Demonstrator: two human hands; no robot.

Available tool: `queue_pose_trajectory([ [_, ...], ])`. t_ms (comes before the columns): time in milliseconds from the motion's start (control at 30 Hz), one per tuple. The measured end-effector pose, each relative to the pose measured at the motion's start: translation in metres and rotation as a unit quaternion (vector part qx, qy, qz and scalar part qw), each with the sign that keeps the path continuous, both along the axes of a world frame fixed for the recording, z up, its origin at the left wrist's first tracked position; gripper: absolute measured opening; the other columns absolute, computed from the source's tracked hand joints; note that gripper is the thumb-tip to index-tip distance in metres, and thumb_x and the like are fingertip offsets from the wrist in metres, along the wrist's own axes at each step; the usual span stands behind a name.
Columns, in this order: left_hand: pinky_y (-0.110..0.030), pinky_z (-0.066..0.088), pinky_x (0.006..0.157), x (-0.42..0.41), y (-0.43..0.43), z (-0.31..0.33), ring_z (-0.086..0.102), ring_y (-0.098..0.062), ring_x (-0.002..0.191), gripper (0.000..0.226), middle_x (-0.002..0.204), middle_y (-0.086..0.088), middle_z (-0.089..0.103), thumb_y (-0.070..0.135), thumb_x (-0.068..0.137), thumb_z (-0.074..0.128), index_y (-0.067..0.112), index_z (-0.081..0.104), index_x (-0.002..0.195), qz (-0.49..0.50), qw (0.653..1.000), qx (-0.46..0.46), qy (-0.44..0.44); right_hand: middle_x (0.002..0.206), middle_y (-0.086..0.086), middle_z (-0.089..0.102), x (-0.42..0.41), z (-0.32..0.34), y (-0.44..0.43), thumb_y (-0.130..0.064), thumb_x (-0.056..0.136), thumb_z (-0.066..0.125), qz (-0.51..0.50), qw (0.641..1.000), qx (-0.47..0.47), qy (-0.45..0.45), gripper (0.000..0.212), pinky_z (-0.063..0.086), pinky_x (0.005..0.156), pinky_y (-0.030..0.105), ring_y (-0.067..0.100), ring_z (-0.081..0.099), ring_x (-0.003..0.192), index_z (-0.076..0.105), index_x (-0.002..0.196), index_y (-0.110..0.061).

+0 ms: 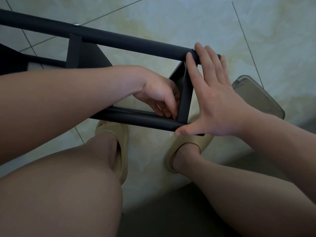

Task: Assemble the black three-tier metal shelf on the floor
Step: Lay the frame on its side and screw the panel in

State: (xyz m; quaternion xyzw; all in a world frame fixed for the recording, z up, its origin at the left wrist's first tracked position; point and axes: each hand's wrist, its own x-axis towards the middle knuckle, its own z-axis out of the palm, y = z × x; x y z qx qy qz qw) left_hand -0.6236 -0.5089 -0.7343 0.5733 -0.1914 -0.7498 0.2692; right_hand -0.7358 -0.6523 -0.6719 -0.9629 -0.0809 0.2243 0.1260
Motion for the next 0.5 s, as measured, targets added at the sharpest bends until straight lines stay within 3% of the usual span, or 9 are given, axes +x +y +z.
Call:
queue_pose_trajectory([
  [133,-0.042,0.049,0.102,0.001,0.001,-0.003,0.063,-0.023,0.098,0.019,0.102,-0.011,0.068,-0.003,0.088,0.064,0.006,0.068,0.105,0.006,1.0,0.004,0.014,0.166,0.022,-0.015,0.0,0.001,0.0,-0.09,0.054,0.059,0.0,1.0,0.0,0.0,0.153,-0.02,0.12,0.044,0.039,-0.018,0.153,-0.006,0.16,-0.002],
  [333,-0.032,0.05,0.086,0.002,0.002,-0.01,0.065,-0.013,0.078,0.026,0.084,0.001,0.074,0.011,0.091,0.065,0.023,0.08,0.073,-0.015,0.999,0.035,0.012,0.166,0.021,-0.017,0.001,0.001,0.001,-0.089,0.053,0.062,-0.003,1.0,-0.001,0.004,0.154,-0.02,0.12,0.043,0.038,-0.019,0.153,-0.007,0.16,-0.003],
  [500,-0.029,0.05,0.079,-0.001,0.0,-0.009,0.061,-0.015,0.076,0.014,0.081,-0.002,0.07,0.004,0.089,0.067,0.015,0.074,0.082,-0.002,1.0,0.021,0.019,0.166,0.021,-0.015,0.0,0.001,0.001,-0.09,0.053,0.061,-0.002,1.0,-0.001,-0.001,0.154,-0.02,0.12,0.043,0.038,-0.018,0.153,-0.007,0.16,-0.003],
])
